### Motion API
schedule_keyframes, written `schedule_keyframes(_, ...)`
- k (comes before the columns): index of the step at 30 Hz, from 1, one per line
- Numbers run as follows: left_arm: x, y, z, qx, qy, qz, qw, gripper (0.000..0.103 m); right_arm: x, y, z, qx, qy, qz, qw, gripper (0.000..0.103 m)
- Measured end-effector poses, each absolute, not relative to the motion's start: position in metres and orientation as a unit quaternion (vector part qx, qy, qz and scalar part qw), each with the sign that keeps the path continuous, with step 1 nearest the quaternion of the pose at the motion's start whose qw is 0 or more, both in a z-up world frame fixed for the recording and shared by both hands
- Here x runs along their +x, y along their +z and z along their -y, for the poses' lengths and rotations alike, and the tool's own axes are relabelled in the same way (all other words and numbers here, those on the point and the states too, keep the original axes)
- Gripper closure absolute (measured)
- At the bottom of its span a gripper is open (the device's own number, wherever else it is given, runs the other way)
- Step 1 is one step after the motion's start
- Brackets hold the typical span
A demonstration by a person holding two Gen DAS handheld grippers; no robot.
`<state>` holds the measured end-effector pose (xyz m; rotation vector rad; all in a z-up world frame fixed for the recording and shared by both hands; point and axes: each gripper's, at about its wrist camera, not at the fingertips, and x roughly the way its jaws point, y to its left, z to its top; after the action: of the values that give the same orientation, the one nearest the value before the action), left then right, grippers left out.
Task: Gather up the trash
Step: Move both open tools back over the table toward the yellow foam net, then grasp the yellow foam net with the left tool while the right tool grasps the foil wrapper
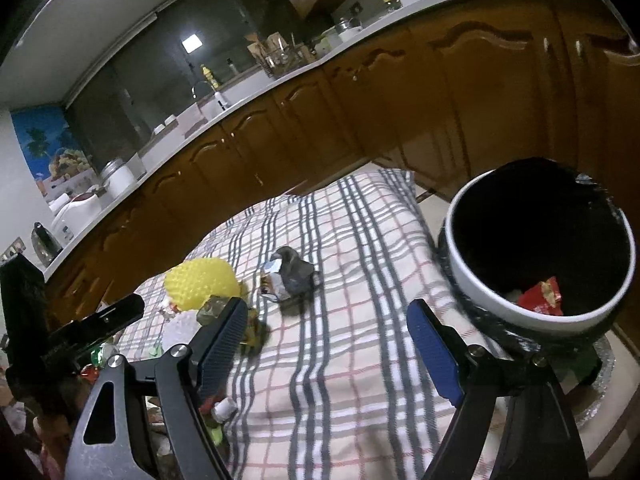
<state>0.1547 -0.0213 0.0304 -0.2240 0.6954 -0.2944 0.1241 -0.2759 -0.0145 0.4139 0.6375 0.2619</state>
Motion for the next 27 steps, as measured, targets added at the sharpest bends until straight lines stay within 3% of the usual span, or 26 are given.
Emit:
schedule_keyframes(18, 0.202, 0.026, -0.008, -0.078, -0.114, -0.368, 0.920, 0.040, 0.176, -0.013, 0.222, 0.170, 0.174, -0.327, 0.913, 0.014)
schedule_keyframes(24, 0.231, 0.019, -0.003, -0.046, -0.118, -0.390, 0.912, 0.038, 0.209, -0.024, 0.211, 0.180, 0.186, -0.365, 0.894, 0.017)
schedule_keyframes(27, 0.240, 0.011, 0.001, -0.036, -0.121, -0.401, 0.907, 0.038, 0.222, -0.033, 0.207, 0.182, 0.186, -0.380, 0.888, 0.028)
